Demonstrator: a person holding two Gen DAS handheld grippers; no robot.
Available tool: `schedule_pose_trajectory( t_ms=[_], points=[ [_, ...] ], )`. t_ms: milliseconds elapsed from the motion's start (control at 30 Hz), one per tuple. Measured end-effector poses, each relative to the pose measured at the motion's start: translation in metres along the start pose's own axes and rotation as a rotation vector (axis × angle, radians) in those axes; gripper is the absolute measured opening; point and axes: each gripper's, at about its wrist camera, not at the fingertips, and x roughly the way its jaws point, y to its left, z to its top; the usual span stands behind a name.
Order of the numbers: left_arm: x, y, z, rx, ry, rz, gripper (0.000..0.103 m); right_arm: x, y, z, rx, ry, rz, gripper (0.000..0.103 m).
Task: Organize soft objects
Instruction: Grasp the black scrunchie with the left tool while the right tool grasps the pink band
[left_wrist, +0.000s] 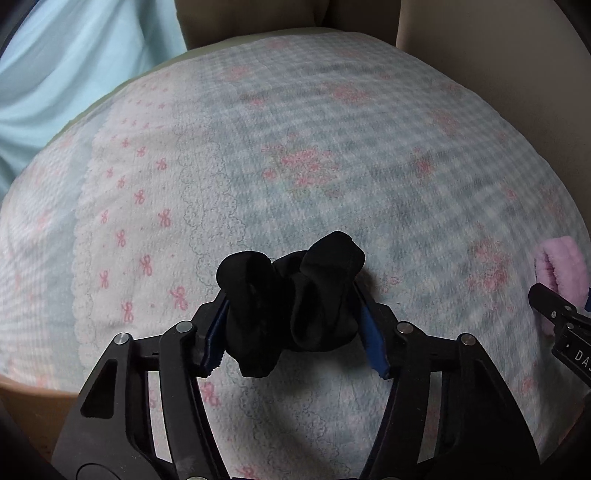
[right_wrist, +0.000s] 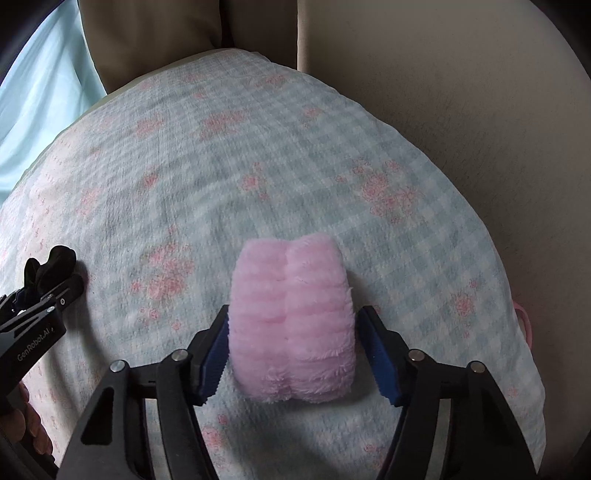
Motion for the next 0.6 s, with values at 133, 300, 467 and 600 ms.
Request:
schedule_pose_trajectory(
  t_ms=[133, 300, 467, 600],
  points=[
    [-0.004, -0.005, 0.000, 0.020, -0.006, 0.006, 0.030, -0.004, 0.001, 0.003, -0.022, -0.007, 0.002, 0.043],
    [-0.010, -0.009, 0.000, 0.018, -0.007, 0.004, 0.023, -0.008, 0.003, 0.006, -0.023, -0.011, 0.021, 0.042],
    [-0.031, -0.011, 0.005, 0.013, -0.041, -0.003, 0.023, -0.024, 0.006, 0.011, -0.032, -0.039, 0.043, 0.041],
    [-0.056, -0.010, 0.013, 0.001, -0.073, -0.005, 0.023, -0.045, 0.007, 0.017, -0.043, -0.071, 0.051, 0.041]
  ],
)
